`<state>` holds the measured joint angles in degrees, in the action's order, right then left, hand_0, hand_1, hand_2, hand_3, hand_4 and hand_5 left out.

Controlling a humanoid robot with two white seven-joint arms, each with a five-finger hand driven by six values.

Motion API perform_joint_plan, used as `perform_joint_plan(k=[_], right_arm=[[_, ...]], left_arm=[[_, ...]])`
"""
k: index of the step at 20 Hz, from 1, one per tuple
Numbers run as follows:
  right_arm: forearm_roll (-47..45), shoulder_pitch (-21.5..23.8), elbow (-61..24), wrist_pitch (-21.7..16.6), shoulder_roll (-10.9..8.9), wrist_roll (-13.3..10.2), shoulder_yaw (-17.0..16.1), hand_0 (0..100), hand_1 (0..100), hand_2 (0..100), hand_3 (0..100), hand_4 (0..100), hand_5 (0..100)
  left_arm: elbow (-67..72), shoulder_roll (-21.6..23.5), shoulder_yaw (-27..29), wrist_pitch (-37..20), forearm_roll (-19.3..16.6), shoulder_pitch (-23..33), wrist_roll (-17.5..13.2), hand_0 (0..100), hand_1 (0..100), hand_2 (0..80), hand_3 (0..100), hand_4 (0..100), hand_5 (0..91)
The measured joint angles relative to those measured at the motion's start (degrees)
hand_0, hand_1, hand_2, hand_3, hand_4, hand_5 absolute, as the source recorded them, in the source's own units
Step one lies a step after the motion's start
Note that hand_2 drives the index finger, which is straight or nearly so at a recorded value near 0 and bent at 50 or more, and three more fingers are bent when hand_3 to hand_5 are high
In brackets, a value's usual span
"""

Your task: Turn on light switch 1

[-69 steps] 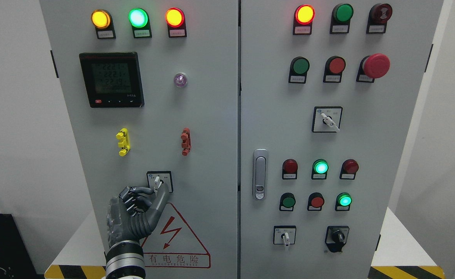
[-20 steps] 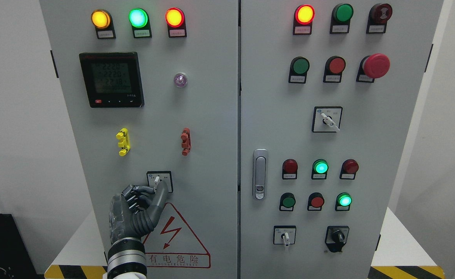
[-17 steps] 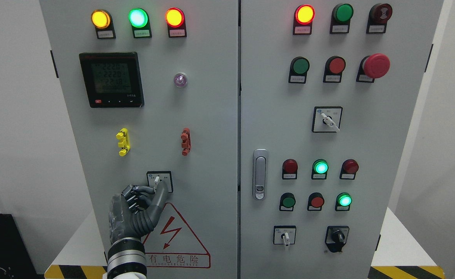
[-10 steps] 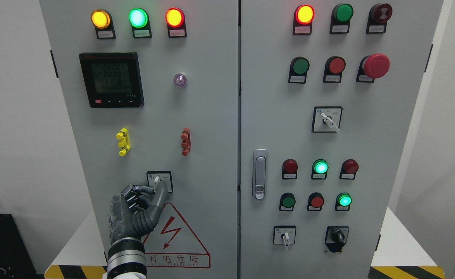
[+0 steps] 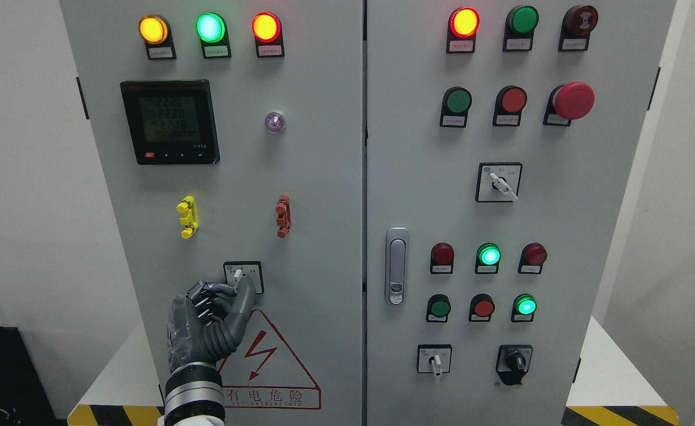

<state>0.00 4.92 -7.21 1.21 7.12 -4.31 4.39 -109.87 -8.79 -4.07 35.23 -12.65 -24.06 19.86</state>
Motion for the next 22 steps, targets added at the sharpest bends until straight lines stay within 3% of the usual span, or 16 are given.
perform_joint_plan(k=[22], right_arm=[[0.0, 0.0, 0.0, 0.0, 0.0, 0.0, 0.0, 0, 0, 0, 0, 0, 0]], left_arm=[[-0.02, 0.04, 0.0, 1.34, 0.0, 0.08, 0.05, 59, 57, 63.9, 95, 91, 82.7]])
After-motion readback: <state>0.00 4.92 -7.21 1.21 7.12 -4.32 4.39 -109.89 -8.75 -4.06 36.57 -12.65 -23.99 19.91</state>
